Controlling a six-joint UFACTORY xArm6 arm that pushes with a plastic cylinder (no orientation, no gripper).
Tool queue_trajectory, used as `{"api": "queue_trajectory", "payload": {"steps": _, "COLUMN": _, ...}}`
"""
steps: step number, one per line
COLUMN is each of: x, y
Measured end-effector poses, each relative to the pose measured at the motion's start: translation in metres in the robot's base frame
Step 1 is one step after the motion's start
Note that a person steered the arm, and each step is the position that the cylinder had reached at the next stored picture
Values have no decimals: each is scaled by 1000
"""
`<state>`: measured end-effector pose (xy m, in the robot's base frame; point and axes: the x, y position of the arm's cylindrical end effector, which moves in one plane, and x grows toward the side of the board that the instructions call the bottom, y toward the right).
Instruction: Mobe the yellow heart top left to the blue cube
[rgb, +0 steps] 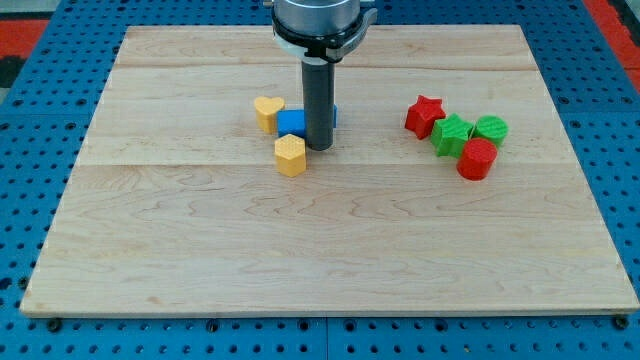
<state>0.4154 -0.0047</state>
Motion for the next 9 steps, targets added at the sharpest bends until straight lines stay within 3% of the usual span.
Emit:
{"api": "queue_trajectory", "payload": {"steps": 2, "x": 14, "y": 0}}
{"api": "queue_trajectory", "payload": {"steps": 4, "x": 68, "y": -15}}
{"api": "queue_trajectory", "payload": {"steps": 6, "x": 37, "y": -93}}
{"api": "queue_trajectory", "payload": {"steps": 9, "x": -41, "y": -88}}
